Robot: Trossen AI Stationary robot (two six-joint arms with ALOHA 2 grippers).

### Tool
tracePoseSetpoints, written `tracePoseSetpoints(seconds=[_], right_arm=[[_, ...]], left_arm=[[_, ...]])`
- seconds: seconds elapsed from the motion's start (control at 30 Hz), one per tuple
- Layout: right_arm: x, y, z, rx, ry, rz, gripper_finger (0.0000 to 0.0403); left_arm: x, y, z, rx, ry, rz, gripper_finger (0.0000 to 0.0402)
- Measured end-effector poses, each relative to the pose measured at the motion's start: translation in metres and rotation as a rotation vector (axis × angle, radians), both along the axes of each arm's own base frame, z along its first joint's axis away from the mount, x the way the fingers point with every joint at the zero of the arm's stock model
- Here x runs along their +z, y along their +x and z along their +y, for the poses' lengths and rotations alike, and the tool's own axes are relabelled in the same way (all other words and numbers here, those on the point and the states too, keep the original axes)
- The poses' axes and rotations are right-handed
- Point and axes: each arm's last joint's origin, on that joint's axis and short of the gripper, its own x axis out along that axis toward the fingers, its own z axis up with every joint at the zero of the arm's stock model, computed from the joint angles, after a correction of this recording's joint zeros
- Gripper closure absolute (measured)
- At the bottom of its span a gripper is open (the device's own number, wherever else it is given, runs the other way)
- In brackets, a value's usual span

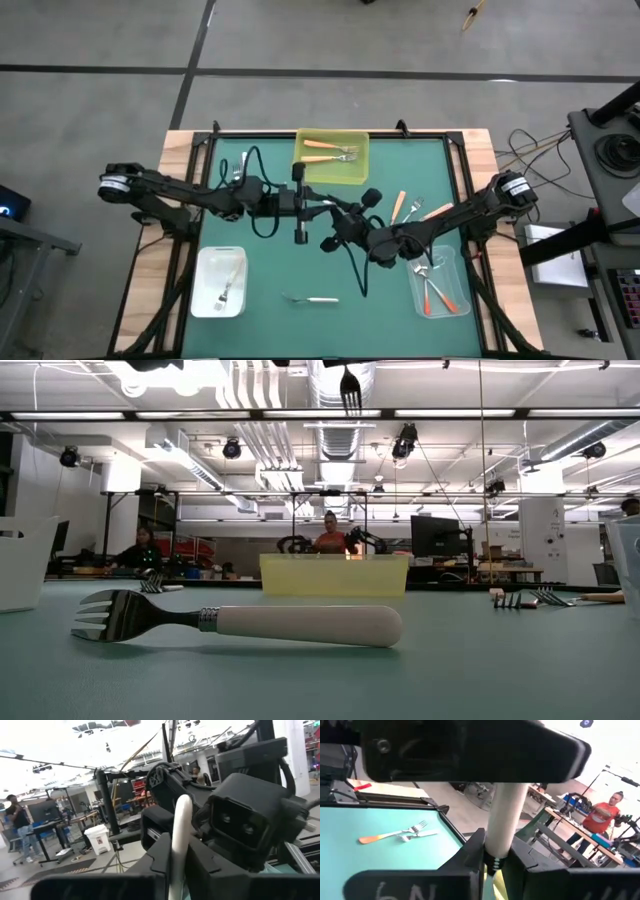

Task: Sort silverware by color (type)
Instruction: Put the white fork into the white bin

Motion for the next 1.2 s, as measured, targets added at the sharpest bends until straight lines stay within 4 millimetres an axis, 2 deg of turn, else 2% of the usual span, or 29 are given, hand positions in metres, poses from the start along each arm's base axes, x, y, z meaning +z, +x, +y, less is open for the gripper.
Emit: tracePoseSetpoints(seconds=[0.37, 0.6, 0.83, 1.03, 1.2], right_arm=[[0.000, 0.000, -0.001, 0.002, 0.007, -0.006, 0.0325], [0.000, 0.000, -0.001, -0.007, 0.013, -0.015, 0.0301], [0.000, 0.000, -0.001, -0.005, 0.029, -0.032, 0.0287], [0.003, -0.003, 0.006, 0.004, 0.038, -0.049, 0.0276], [0.003, -0.003, 0.007, 0.013, 0.044, -0.053, 0.0273]], left_arm=[[0.003, -0.007, 0.000, 0.019, -0.022, 0.062, 0.0389], [0.010, -0.020, 0.005, 0.154, -0.014, 0.122, 0.0390], [0.013, -0.028, 0.007, 0.203, 0.002, 0.171, 0.0390], [0.020, -0.048, 0.013, 0.308, 0.027, 0.249, 0.0390], [0.026, -0.069, 0.015, 0.332, -0.021, 0.312, 0.0390]])
